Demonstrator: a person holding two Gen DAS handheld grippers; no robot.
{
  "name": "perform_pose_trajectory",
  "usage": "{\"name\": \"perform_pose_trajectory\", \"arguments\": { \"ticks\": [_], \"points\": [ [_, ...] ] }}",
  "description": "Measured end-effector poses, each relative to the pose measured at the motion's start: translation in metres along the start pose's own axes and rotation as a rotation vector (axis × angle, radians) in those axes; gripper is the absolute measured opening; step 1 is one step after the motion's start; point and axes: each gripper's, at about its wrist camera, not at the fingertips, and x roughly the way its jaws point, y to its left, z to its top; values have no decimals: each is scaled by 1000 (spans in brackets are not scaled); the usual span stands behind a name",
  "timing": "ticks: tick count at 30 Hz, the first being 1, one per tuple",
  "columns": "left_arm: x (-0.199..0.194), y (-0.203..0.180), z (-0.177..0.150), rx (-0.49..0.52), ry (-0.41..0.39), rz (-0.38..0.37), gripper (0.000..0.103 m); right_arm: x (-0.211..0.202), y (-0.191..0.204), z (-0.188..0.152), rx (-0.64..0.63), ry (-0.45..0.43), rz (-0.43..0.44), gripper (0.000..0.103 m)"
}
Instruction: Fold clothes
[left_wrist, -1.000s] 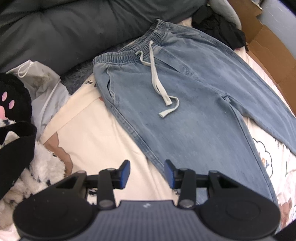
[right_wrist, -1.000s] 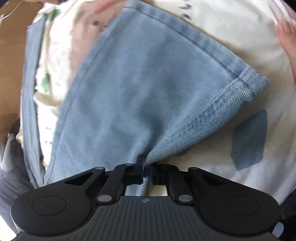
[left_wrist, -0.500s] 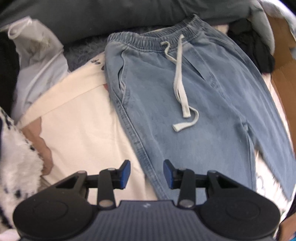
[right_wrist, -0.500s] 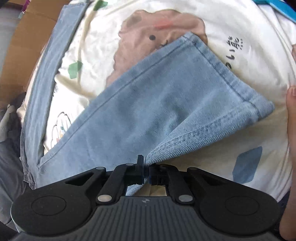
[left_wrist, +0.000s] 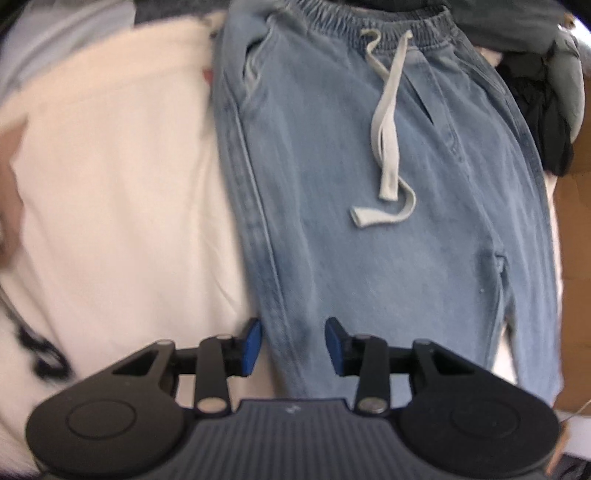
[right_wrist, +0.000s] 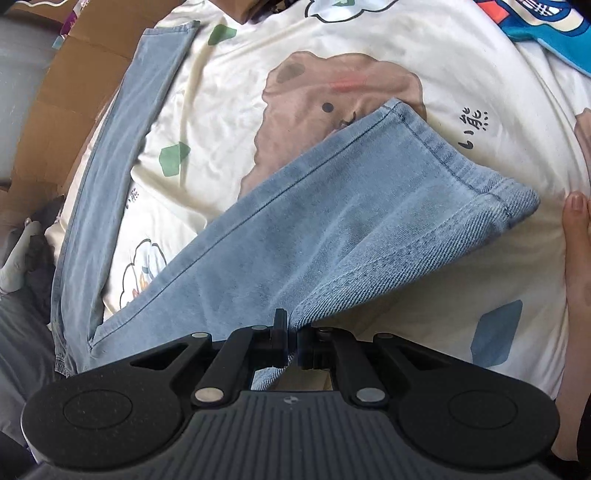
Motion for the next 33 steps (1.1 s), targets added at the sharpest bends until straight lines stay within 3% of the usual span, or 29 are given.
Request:
{"name": "perform_pose_trajectory", "arguments": {
  "ticks": [5, 12, 19, 30, 33],
  "points": [
    [8, 8, -4, -61, -25, -42, 41, -1, 1, -1, -17, 0, -8, 2],
    [-3, 20, 23, -89, -108, -69, 40, 1, -1, -3, -27, -3, -17, 2],
    [-10, 33, 55, -128, -162, -109, 26, 1, 4, -3, -40, -16, -16, 2],
    [-4, 48, 66, -174, -189, -155, 28, -2, 4, -6, -47, -28, -20, 2],
    [0, 51, 64, -197, -200, -180, 37, -3, 6, -7, -48, -31, -20, 2]
  ]
}}
